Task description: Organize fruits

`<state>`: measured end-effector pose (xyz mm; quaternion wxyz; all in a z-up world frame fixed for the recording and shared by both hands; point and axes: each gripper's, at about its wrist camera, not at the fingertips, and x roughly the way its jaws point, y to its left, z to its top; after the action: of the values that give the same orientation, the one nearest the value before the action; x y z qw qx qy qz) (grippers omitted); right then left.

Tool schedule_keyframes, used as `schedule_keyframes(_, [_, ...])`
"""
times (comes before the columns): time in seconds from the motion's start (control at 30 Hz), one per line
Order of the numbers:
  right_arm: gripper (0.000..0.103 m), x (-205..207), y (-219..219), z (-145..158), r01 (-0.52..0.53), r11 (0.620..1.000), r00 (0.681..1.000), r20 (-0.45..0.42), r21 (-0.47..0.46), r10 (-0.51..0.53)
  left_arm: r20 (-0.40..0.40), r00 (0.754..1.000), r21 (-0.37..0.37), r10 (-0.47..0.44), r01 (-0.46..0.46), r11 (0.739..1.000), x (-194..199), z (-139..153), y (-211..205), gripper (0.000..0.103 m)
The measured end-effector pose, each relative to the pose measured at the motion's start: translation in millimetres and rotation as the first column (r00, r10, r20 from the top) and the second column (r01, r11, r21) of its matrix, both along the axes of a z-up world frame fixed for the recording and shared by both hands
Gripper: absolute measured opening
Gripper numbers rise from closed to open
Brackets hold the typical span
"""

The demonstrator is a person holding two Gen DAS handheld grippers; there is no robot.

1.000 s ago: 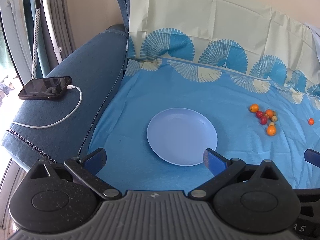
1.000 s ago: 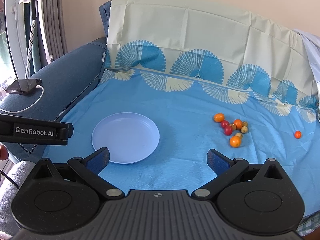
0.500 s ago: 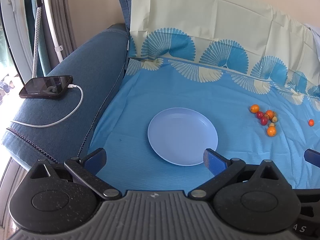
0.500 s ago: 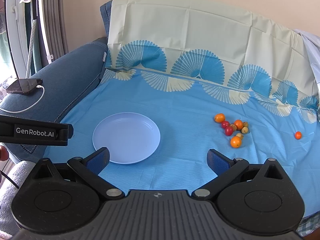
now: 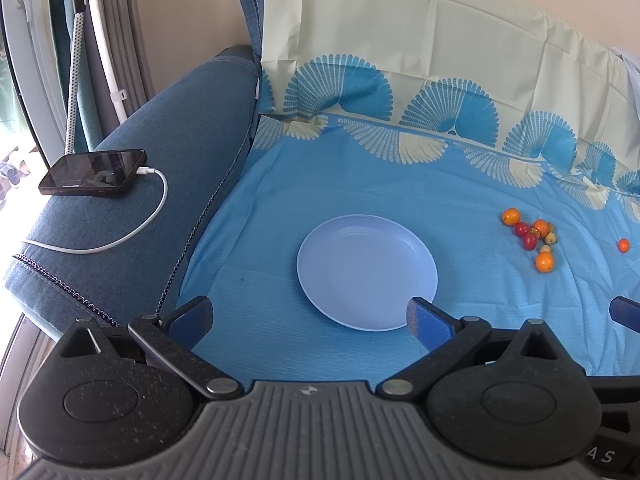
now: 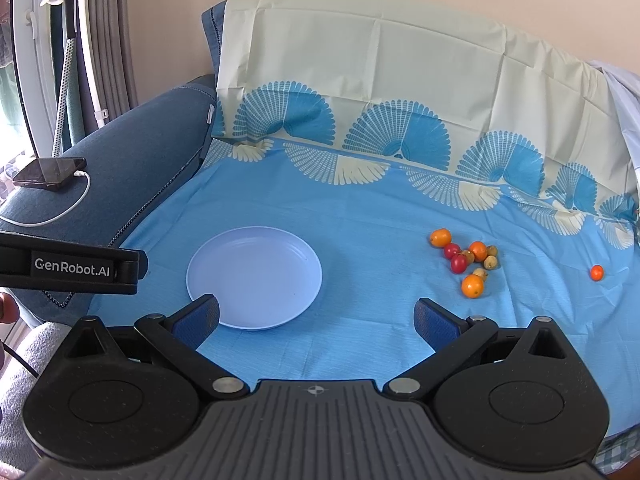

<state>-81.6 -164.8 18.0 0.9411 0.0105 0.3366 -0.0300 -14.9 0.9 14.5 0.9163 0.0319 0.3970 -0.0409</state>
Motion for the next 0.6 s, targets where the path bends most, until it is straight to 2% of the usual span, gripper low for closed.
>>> schedule_keyframes(0.6, [0.103,1.3,-1.2,-2.5,0.001,1.000,1.000,-0.004,0.010,-0.001,-0.013,1.000,0.003,-0.009,0.009,1.000,1.3,-6.2,-2.4,0.103])
